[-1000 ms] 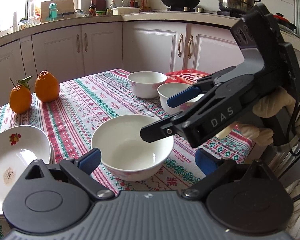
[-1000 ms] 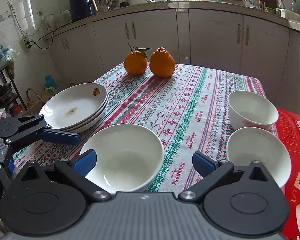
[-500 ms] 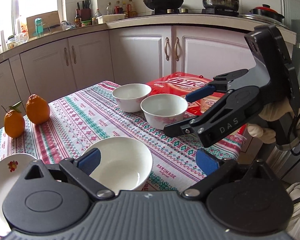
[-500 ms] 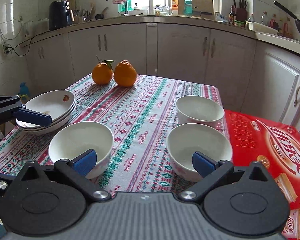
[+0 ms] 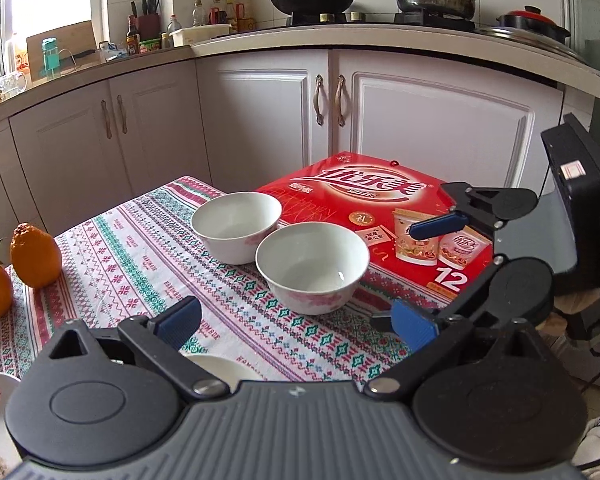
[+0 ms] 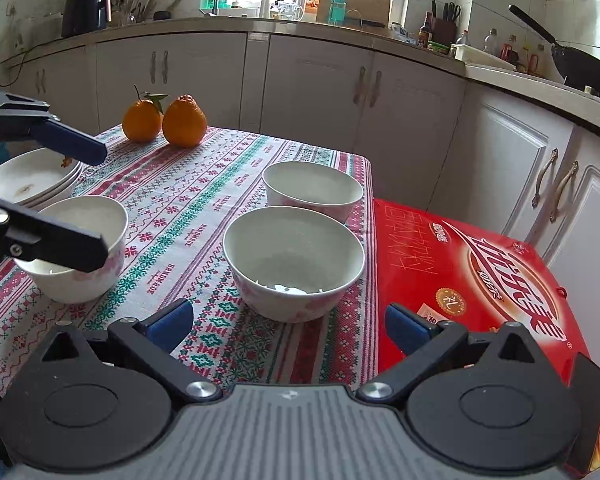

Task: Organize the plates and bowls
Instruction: 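Move the left gripper to the rim of a white bowl and close, then lift the white bowl with the left gripper and carry it toward another bowl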

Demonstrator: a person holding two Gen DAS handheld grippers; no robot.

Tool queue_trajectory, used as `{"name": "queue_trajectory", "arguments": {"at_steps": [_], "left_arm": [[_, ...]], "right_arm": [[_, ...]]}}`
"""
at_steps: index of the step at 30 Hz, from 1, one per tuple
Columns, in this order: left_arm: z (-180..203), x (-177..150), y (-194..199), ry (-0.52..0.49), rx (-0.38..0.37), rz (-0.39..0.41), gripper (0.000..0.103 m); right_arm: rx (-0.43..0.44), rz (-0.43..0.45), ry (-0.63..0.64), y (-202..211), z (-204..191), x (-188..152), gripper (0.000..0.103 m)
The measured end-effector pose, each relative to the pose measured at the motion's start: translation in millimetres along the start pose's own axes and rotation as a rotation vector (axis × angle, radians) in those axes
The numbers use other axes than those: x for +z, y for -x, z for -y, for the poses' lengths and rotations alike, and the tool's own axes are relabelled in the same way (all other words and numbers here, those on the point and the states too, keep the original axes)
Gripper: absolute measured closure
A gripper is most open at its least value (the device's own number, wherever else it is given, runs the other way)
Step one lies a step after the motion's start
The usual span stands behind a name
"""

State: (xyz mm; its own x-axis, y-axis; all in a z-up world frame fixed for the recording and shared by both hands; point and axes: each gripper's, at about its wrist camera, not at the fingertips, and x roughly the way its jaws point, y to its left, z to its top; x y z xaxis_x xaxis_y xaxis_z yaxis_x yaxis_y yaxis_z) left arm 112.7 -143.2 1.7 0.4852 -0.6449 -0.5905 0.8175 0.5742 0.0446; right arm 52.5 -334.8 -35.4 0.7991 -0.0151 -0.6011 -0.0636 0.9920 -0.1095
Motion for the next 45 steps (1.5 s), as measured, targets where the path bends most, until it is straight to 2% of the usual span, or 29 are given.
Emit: {"name": "queue_trajectory", "arguments": {"at_steps": [7,13,22,23,25,35,38,45], "left_arm": [[1,21,-44,-0.016,0.015,-0.027,0.001],[-2,31,-85,-0.001,0.009,-0.108,0.002],[-17,35,-128,0.057,-0.042,-0.200,0.020],[-19,35,-130,0.066,-0.050,-0.207,0.026],[-22,37,-135,0.079,-0.058,-0.219,0.031],[-23,37,-143,0.086,-0.089,-0.243,0.039],[-20,37,-144,0.084,-0.106,-0.240,0.045],[-19,39,-142,0.089,-0.117,-0.235,0.046]], "right_arm": [[0.011,-0.010,0.018,-21,8,-4,0.000],[0.049,-0.006,0.004,-38,15,-4,0.000],[0.080,-0.006,0.024,-55,17,0,0.005],[0.084,-0.006,0.028,-56,17,0,0.006],[0.093,-0.002,0.035,-57,17,1,0.010],[0.101,0.005,0.030,-58,19,4,0.015],[0.101,0.006,0.027,-59,20,4,0.015],[0.101,0.001,0.021,-59,20,5,0.015]]}}
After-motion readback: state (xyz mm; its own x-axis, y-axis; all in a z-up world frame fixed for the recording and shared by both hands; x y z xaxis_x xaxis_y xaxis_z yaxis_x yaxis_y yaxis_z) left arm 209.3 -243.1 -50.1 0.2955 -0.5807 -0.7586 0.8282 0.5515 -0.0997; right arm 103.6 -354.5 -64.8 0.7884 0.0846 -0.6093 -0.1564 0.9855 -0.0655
